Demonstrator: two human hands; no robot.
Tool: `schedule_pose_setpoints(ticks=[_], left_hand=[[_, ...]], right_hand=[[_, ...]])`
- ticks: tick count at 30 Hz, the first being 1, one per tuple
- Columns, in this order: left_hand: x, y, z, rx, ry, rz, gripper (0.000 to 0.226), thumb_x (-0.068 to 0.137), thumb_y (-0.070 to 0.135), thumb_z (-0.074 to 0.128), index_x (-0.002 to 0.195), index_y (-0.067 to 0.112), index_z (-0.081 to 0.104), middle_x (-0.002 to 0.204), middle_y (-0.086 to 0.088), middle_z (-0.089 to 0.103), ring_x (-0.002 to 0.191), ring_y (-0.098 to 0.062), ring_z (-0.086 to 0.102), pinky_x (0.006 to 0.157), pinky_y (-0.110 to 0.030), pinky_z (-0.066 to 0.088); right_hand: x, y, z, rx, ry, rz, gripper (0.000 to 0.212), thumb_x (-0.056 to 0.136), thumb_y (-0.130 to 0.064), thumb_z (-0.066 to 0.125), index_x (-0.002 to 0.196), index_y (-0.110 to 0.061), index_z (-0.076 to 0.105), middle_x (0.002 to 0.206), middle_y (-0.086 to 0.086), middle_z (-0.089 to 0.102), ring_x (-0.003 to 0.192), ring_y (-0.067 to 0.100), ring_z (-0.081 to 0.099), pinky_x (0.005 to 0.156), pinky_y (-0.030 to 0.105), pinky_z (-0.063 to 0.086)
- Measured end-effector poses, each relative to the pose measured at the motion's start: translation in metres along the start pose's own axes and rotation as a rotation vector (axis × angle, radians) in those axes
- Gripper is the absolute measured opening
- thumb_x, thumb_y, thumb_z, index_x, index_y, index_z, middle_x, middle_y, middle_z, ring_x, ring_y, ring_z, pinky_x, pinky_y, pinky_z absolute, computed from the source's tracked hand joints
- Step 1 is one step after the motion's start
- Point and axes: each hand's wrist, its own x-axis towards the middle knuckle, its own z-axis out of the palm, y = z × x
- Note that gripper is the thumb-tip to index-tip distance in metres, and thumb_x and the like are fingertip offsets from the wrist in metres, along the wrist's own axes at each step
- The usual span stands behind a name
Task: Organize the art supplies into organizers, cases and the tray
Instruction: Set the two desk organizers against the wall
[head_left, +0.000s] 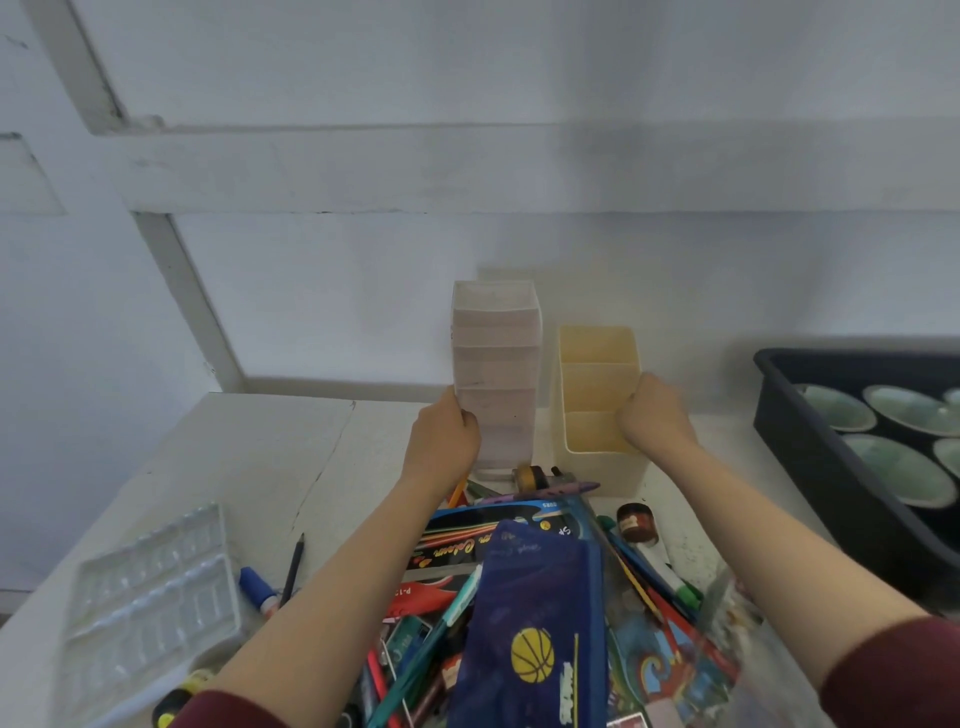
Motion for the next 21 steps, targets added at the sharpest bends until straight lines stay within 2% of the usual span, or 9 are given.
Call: schedule_pose_setpoints(ticks=[3, 7, 10, 15, 18, 21], left_hand=[[-0.0004, -0.0007, 0.0, 0.004, -0.024, -0.013, 0.013, 0.099, 0.018, 0.038, 0.095, 0.017, 0.051, 0.079, 0.005, 0.054, 0.075, -0.01, 0.054, 0.059, -0.014, 0.037], [-0.0025, 0.0019, -0.0008, 0.012, -0.017, -0.014, 0.014, 0.098, 0.016, 0.038, 0.09, 0.017, 0.05, 0.074, 0.008, 0.051, 0.073, -0.011, 0.053, 0.06, -0.02, 0.038], [-0.0025, 0.0031, 0.0005, 0.021, -0.03, -0.027, 0.014, 0.098, 0.015, 0.038, 0.09, 0.016, 0.049, 0.073, 0.007, 0.051, 0.073, -0.011, 0.053, 0.06, -0.02, 0.038], [-0.0026, 0.0019, 0.0019, 0.023, -0.04, -0.033, 0.013, 0.097, 0.014, 0.038, 0.092, 0.015, 0.051, 0.076, 0.004, 0.052, 0.075, -0.013, 0.054, 0.058, -0.021, 0.038], [-0.0032, 0.005, -0.0002, 0.029, -0.048, -0.034, 0.014, 0.098, 0.014, 0.037, 0.095, 0.015, 0.051, 0.081, 0.001, 0.054, 0.077, -0.016, 0.054, 0.06, -0.022, 0.038], [-0.0036, 0.0065, -0.0018, 0.025, -0.069, -0.042, 0.018, 0.099, 0.015, 0.036, 0.104, 0.013, 0.053, 0.088, 0.0, 0.055, 0.082, -0.016, 0.053, 0.07, -0.024, 0.039]], right_hand=[[-0.003, -0.0038, -0.0008, -0.016, -0.004, -0.009, 0.021, 0.097, -0.003, 0.035, 0.109, 0.002, 0.052, 0.094, 0.01, 0.051, 0.08, 0.023, 0.045, 0.067, 0.029, 0.036], [-0.0045, -0.003, -0.0018, -0.045, -0.018, -0.021, 0.023, 0.098, -0.005, 0.034, 0.112, 0.002, 0.051, 0.096, 0.01, 0.051, 0.08, 0.022, 0.044, 0.068, 0.029, 0.037], [-0.0048, -0.0032, -0.0034, -0.072, -0.033, -0.029, 0.023, 0.097, -0.002, 0.034, 0.11, 0.003, 0.053, 0.106, 0.016, 0.058, 0.082, 0.024, 0.047, 0.068, 0.029, 0.038], [-0.0048, -0.0032, -0.0034, -0.112, -0.073, -0.037, 0.024, 0.094, 0.003, 0.036, 0.11, 0.005, 0.053, 0.112, 0.02, 0.058, 0.099, 0.033, 0.056, 0.07, 0.028, 0.039], [-0.0032, -0.0011, -0.0011, -0.091, -0.068, -0.019, 0.022, 0.093, 0.001, 0.037, 0.107, 0.003, 0.054, 0.109, 0.019, 0.06, 0.087, 0.028, 0.054, 0.067, 0.029, 0.039], [-0.0026, -0.0002, 0.0005, -0.087, -0.064, -0.023, 0.022, 0.094, -0.001, 0.038, 0.108, 0.002, 0.054, 0.107, 0.017, 0.06, 0.083, 0.026, 0.051, 0.066, 0.029, 0.039]])
